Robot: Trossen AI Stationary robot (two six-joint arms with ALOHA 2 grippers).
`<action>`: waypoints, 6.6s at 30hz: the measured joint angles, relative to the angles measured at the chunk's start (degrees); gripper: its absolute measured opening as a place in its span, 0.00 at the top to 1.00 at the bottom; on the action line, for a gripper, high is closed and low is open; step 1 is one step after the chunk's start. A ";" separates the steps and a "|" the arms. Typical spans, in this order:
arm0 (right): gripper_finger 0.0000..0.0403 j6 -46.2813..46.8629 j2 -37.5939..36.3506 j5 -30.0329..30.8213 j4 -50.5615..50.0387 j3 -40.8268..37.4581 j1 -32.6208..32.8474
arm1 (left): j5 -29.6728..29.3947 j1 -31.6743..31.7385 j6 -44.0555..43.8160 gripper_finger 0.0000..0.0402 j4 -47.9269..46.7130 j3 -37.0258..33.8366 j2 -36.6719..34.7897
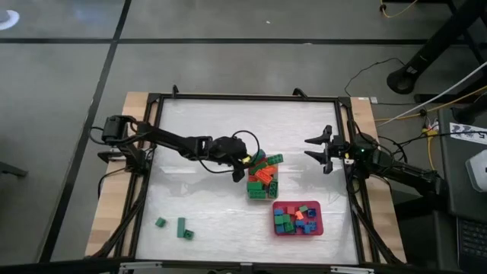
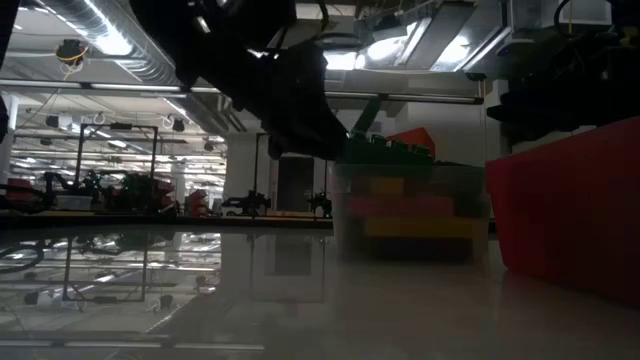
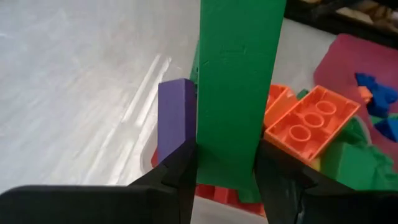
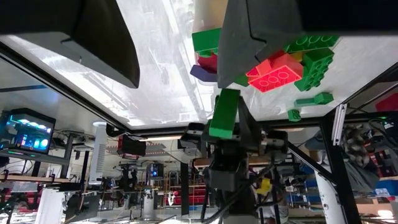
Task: Sort blocks by size
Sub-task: Put the green rectangular block into the transparent bin, then put the green square game piece into the red bin
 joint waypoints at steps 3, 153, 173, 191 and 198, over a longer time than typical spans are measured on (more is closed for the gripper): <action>0.47 -0.01 0.00 0.00 0.00 0.01 0.00 | 0.00 0.01 1.81 0.69 0.07 0.00 1.33; 0.47 -0.01 0.00 0.00 0.02 0.01 0.02 | 3.38 -47.58 -101.87 0.41 -38.06 -0.04 -5.18; 0.47 0.00 0.00 0.00 0.02 0.01 0.00 | 7.91 -44.89 -97.33 0.41 -34.84 -0.04 -0.80; 0.47 -0.01 0.00 0.00 0.02 0.00 0.00 | 7.71 -44.94 -95.38 0.67 -34.58 0.01 -0.76; 0.47 -0.01 0.00 0.00 0.02 0.01 0.00 | 3.64 -44.68 -94.56 0.69 -32.82 0.02 -0.81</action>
